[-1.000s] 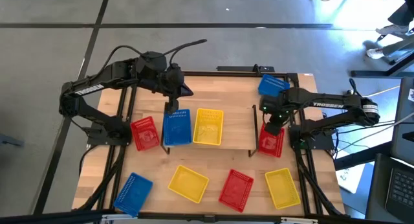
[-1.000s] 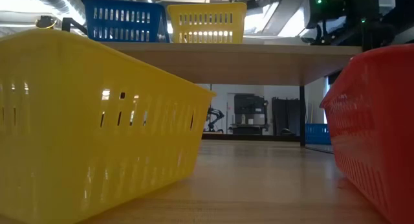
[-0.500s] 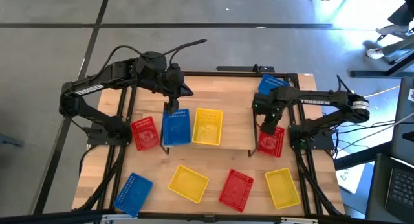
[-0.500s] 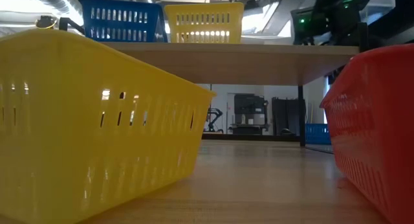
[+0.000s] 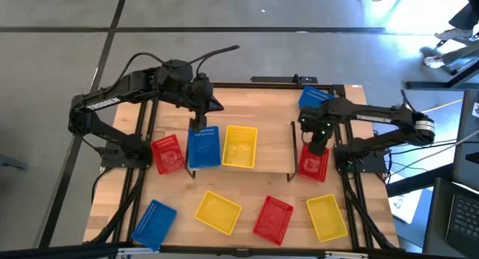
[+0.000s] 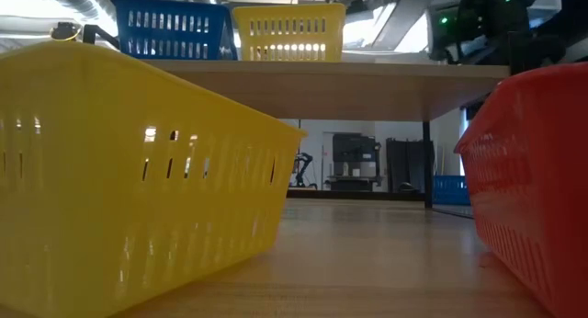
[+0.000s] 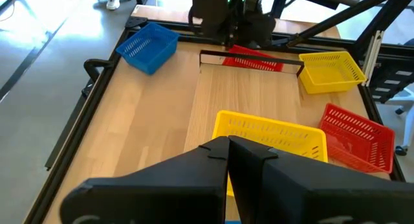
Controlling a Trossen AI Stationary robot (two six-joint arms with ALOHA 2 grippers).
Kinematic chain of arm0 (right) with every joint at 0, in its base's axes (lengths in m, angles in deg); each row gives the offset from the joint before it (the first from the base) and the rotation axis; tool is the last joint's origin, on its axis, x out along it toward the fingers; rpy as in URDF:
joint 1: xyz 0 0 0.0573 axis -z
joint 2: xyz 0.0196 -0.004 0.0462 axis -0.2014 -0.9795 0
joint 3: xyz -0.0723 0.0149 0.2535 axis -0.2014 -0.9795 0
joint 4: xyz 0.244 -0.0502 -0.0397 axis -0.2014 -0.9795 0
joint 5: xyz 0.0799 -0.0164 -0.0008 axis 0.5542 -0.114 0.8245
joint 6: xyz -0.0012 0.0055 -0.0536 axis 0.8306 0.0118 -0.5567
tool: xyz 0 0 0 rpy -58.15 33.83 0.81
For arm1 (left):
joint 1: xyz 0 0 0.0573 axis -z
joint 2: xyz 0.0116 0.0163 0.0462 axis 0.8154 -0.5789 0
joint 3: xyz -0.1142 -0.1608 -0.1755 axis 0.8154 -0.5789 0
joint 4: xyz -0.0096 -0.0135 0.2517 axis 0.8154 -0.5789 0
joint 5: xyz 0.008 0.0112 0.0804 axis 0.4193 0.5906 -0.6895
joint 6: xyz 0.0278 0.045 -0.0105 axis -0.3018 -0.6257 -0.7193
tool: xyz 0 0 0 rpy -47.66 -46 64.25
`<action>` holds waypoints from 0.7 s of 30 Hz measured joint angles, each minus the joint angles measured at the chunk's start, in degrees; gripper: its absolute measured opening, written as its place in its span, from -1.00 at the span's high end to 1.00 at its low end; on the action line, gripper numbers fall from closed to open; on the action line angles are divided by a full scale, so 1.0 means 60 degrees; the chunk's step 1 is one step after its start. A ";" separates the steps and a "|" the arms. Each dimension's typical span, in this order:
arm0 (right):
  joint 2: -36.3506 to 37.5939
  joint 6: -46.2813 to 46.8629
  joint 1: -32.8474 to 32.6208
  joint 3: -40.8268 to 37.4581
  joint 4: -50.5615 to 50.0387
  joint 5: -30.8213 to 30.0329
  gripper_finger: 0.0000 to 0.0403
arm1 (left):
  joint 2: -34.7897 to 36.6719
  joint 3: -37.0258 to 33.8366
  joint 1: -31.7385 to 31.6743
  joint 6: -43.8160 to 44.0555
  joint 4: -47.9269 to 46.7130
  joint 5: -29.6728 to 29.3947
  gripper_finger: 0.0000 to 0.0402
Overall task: Stack baskets on shelf by color
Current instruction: Put the top right red bin on the shelf
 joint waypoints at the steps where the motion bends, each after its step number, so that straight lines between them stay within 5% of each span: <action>1: 0.0215 0.0096 0.0000 -0.0091 0.0081 0.0003 0.74 | 0.0000 0.0000 0.0000 0.0000 0.0000 0.0000 1.00; 21: 0.1120 0.1000 0.0073 -0.2169 0.1301 0.0027 0.74 | 0.0000 -0.0004 0.0000 -0.0007 0.0004 0.0000 1.00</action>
